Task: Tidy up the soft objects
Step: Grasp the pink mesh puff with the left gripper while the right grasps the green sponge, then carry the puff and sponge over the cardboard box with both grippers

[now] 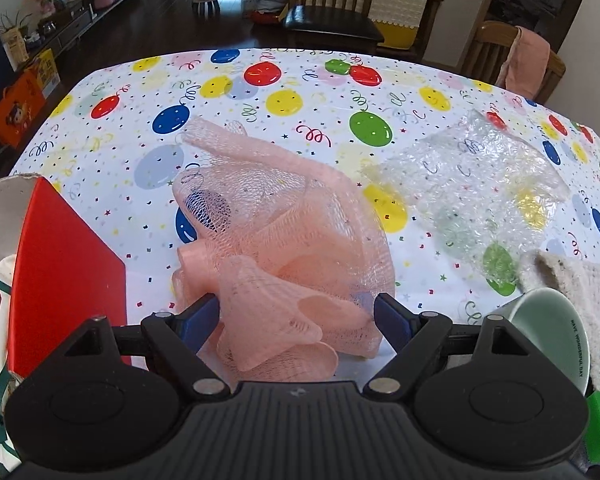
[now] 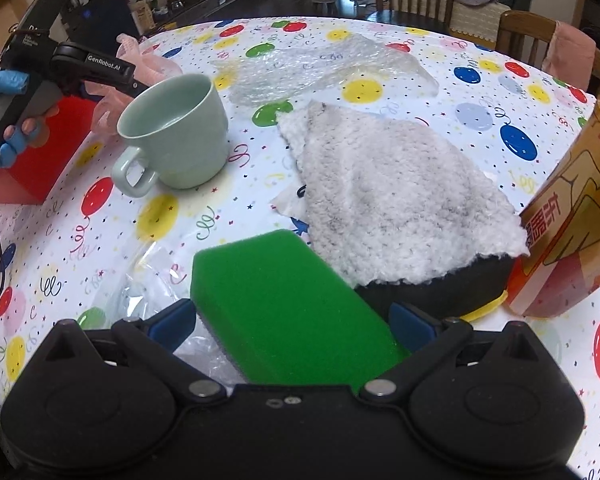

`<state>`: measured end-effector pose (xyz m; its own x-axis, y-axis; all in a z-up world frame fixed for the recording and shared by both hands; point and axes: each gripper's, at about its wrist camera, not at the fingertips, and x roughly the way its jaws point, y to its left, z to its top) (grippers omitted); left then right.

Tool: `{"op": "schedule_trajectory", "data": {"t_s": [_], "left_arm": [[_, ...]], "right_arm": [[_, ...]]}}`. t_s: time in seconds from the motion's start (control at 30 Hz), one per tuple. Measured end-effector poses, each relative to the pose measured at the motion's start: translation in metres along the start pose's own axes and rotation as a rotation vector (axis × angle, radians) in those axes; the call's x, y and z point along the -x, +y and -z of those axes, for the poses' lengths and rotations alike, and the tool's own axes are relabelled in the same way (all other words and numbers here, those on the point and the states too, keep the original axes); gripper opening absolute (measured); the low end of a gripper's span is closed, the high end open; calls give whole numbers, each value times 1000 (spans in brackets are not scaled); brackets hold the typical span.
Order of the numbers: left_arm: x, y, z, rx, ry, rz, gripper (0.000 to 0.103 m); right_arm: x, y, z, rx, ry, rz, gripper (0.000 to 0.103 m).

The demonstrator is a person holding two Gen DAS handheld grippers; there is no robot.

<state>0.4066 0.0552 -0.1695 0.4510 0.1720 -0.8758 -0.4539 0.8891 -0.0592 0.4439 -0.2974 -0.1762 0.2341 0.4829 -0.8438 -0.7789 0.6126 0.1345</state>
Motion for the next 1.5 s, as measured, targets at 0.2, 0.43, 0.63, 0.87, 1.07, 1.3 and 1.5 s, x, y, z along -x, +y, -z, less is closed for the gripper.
{"op": "schedule_trajectory", "data": {"t_s": [0.2,0.43,0.63,0.87,1.07,1.3,1.5], "left_arm": [[-1,-2,1,-28,-1,-4,74],[4,-3,3,-62,-12,-43,33],[16,-2,5,-85,-39,-49,20],[38,-2,11,-94,-73,-27,20],[57,-3,19,-106,-97,3,20],[72,1,31,-102,-90,27,20],[82,3,39,-105,-91,35,20]], "right_arm": [[5,3,1,-19,-9,15,100],[14,6,0,-40,-22,19,95],[28,11,-2,-35,-44,44,67],[36,16,0,-22,-48,52,48],[29,23,-1,12,-58,117,71],[12,11,-3,18,-22,105,91],[-2,7,-1,6,0,84,91]]}}
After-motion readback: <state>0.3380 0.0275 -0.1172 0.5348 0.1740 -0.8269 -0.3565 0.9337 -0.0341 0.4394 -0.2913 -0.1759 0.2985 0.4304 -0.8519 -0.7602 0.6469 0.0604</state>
